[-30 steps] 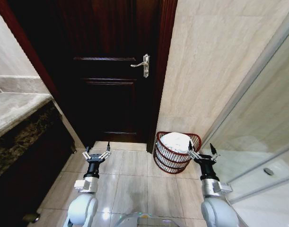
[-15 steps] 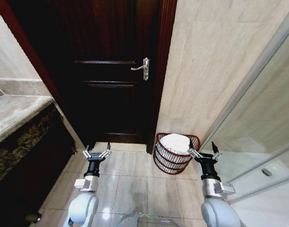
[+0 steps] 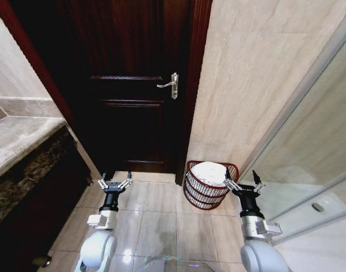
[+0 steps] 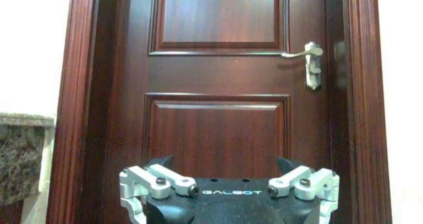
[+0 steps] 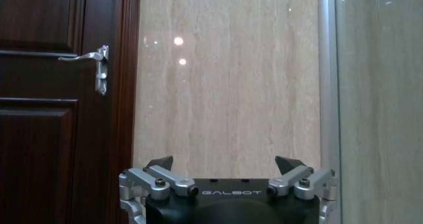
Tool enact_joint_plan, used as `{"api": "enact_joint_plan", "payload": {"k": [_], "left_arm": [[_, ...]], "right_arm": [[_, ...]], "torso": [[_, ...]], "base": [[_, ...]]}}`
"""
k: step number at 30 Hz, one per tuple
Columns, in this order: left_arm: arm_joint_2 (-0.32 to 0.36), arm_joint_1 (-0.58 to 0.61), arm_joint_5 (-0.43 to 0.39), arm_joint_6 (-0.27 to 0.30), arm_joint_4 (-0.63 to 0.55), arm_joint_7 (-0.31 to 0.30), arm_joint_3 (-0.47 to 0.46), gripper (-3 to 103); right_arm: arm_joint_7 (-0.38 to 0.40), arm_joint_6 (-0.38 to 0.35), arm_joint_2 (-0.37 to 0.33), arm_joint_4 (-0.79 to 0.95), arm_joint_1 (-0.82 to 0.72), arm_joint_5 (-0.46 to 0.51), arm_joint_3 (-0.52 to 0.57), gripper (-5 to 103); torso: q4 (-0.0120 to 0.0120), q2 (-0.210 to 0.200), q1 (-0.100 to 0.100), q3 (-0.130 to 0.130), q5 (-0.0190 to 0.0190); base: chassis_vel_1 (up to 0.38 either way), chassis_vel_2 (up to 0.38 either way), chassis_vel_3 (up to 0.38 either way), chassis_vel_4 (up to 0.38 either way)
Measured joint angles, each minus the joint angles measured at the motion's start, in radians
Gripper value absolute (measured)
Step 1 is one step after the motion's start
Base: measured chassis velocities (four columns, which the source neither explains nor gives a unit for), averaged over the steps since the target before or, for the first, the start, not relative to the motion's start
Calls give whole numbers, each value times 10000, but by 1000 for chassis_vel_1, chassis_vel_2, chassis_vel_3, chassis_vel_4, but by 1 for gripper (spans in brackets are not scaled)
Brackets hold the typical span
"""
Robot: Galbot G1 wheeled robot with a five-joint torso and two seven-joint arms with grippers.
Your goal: Discard the used towel into the hamper.
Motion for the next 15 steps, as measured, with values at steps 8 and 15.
{"api": "enact_joint_plan", "payload": {"k": [8,15], "left_arm": [[39,-58,-116,-16,-83,18,-30,100],[33,-71,-137,-16,-129,20,-63,100]], "right_arm": [[395,-29,-325,45,-46,-9,-172,100],[533,-41,-460,6,9,53,-243,100]], "torso": [[0,252,105,150,0],[0,482,203,285,0]], "base": [[0,0,0,0],[0,0,0,0]]}}
